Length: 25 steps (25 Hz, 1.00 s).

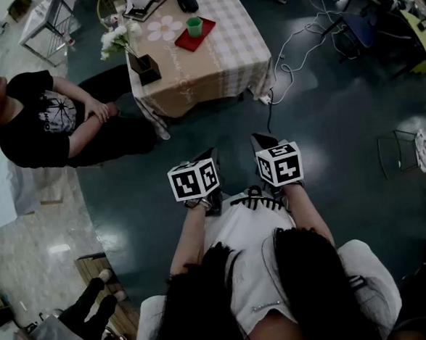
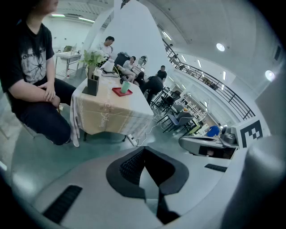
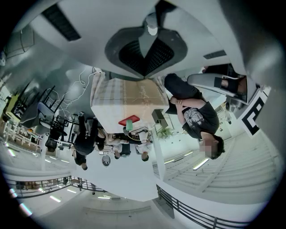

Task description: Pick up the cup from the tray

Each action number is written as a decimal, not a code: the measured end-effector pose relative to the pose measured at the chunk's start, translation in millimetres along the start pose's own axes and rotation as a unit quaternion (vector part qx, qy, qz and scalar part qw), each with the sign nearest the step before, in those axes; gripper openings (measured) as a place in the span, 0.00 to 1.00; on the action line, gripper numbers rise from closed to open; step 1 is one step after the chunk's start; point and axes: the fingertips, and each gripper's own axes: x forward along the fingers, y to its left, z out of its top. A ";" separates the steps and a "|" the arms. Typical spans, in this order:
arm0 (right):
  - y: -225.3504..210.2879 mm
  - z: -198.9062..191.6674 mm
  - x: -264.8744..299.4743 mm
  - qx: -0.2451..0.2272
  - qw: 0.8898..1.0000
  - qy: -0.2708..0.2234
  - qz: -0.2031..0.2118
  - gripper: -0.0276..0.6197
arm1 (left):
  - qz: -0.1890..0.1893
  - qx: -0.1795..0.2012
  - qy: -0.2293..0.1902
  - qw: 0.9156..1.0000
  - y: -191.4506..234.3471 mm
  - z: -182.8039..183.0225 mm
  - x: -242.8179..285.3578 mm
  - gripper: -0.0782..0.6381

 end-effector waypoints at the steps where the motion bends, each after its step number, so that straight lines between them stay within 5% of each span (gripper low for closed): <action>1: 1.2 -0.8 -0.2 -0.003 1.000 0.001 0.002 0.06 | -0.003 -0.004 0.001 1.000 -0.5 -0.4 -0.3 0.12; 10: 8.8 1.1 4.4 -0.008 1.000 0.007 0.002 0.06 | -0.006 -0.017 0.003 1.000 6.7 0.5 -4.9 0.12; 17: 16.2 14.8 11.2 0.039 0.998 -0.030 0.027 0.08 | -0.008 -0.015 0.004 1.000 19.7 5.8 -7.1 0.12; 19: 19.7 16.3 12.5 0.040 0.998 -0.037 0.038 0.18 | -0.009 -0.011 0.004 1.000 23.8 8.2 -8.8 0.12; 21: 21.2 19.9 11.9 0.050 0.996 -0.050 0.045 0.40 | -0.011 -0.007 0.003 1.000 27.7 12.2 -10.8 0.12; 25: 17.2 26.4 9.0 0.051 0.996 -0.062 0.036 0.48 | -0.009 -0.003 -0.005 1.000 35.0 25.0 -14.0 0.12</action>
